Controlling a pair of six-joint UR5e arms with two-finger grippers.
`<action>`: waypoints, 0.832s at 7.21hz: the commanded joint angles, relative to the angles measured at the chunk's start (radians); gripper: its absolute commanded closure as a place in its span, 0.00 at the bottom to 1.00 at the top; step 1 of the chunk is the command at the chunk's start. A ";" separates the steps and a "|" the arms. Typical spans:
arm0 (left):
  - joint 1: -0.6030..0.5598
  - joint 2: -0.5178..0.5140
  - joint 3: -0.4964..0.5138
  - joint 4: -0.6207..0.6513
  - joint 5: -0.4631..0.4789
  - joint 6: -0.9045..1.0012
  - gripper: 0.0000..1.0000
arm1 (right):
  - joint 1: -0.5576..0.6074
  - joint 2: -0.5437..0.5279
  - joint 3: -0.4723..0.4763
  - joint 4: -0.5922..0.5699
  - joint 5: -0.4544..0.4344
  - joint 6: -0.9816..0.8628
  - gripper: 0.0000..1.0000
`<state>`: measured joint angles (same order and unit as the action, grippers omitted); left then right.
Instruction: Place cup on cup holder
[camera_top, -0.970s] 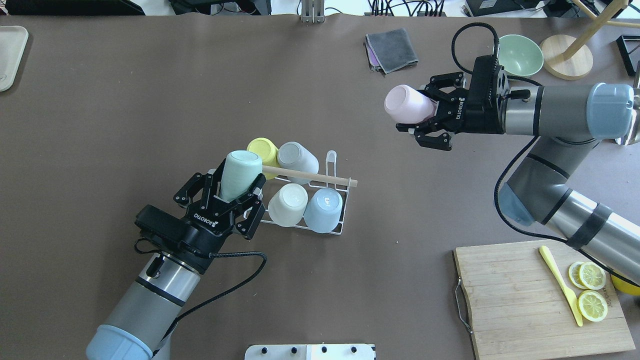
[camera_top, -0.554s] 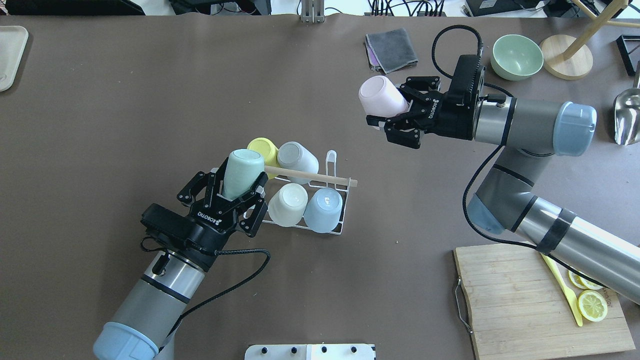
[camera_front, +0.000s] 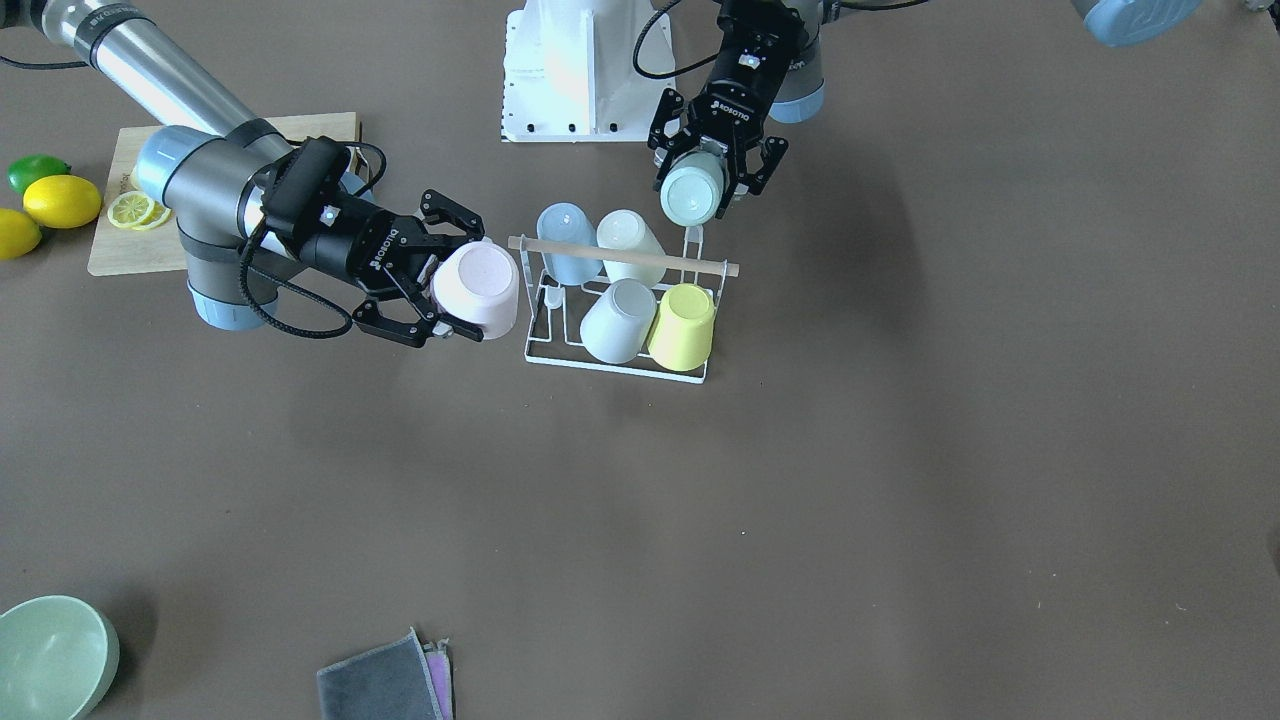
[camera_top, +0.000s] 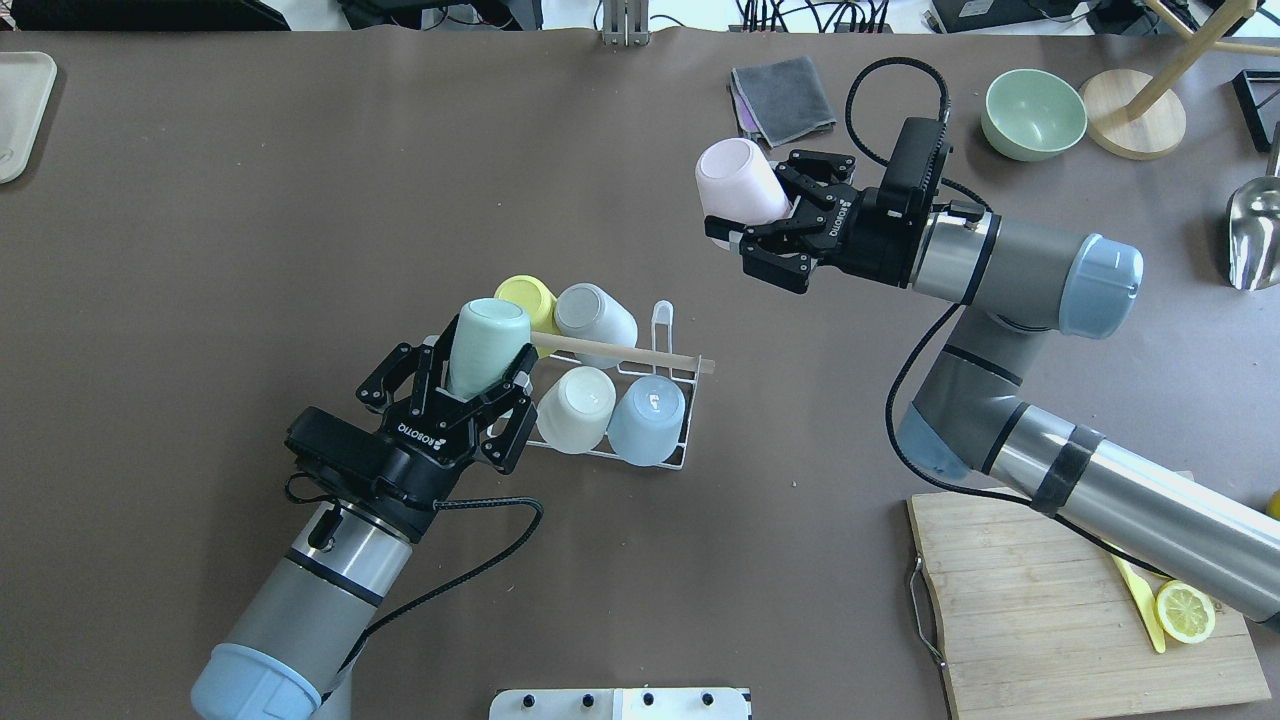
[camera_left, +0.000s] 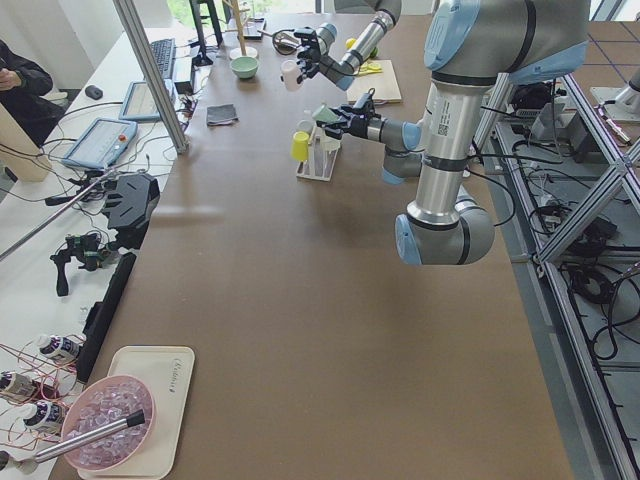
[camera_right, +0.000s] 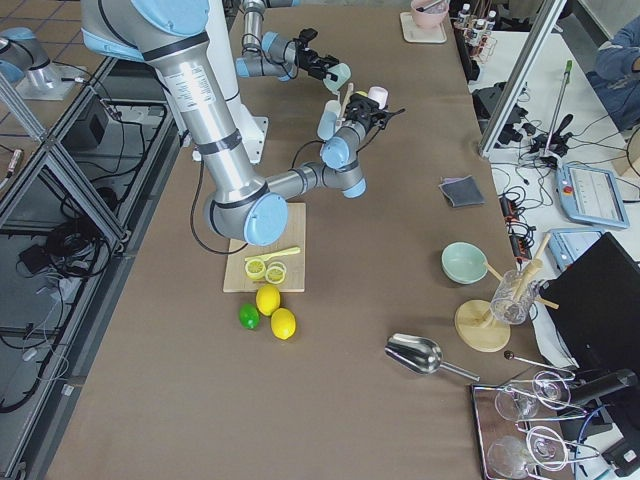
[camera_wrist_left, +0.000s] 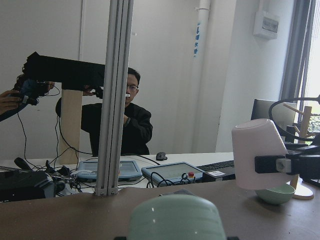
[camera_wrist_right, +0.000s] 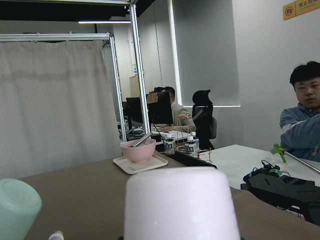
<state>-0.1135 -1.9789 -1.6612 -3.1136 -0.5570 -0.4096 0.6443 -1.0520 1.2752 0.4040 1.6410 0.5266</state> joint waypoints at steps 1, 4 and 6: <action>0.000 -0.003 0.015 0.000 0.002 0.000 1.00 | -0.035 0.027 -0.017 0.035 -0.023 0.000 1.00; -0.002 -0.003 0.023 -0.002 0.002 0.000 1.00 | -0.113 0.090 -0.103 0.084 -0.026 -0.037 1.00; -0.006 -0.003 0.024 -0.002 0.002 0.000 1.00 | -0.132 0.084 -0.111 0.084 -0.024 -0.117 1.00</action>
<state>-0.1175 -1.9817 -1.6377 -3.1155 -0.5553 -0.4097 0.5246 -0.9665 1.1722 0.4855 1.6159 0.4512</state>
